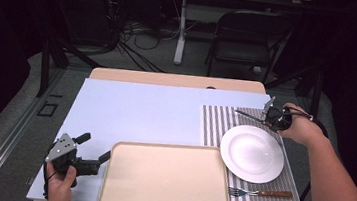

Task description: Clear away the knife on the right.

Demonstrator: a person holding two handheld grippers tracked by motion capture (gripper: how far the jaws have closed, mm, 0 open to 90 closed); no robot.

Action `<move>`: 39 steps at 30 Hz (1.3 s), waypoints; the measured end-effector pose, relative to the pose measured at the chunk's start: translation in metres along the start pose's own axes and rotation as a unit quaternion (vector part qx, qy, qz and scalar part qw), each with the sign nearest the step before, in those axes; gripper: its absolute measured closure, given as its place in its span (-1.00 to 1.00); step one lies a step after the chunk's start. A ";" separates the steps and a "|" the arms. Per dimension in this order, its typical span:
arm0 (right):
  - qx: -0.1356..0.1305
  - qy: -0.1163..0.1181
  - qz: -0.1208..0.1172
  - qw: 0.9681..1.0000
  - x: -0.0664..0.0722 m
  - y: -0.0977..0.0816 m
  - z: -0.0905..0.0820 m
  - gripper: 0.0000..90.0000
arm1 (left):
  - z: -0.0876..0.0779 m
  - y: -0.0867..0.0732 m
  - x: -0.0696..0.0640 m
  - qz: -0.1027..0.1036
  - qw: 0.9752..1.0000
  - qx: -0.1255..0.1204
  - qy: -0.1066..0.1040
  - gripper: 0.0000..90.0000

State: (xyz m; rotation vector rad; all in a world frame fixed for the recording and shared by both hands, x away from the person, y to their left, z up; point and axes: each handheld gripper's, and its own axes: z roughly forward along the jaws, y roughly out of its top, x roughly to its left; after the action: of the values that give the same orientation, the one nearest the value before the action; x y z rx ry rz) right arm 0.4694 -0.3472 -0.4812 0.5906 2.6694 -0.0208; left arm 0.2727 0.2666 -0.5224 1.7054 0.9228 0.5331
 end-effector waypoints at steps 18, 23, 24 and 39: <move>0.033 0.023 0.094 0.995 0.031 -0.002 -0.046 0.70 | -0.001 0.000 0.000 0.000 1.000 -0.005 -0.003 -0.99; 0.041 0.045 0.140 0.988 0.040 -0.002 -0.050 0.70 | -0.001 0.001 0.000 0.000 1.000 -0.003 -0.001 -0.99; 0.042 0.048 0.148 0.987 0.041 -0.002 -0.051 0.70 | -0.001 0.001 0.000 0.000 1.000 -0.003 -0.001 -0.99; 0.044 0.103 0.288 0.951 0.050 -0.015 -0.057 0.70 | -0.001 0.001 0.000 0.002 1.000 -0.003 -0.002 -0.99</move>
State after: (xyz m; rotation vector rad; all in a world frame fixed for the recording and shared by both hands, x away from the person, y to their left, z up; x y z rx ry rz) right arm 0.4000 -0.3346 -0.4500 1.4496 2.5880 0.0912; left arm 0.2721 0.2671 -0.5212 1.7017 0.9144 0.5341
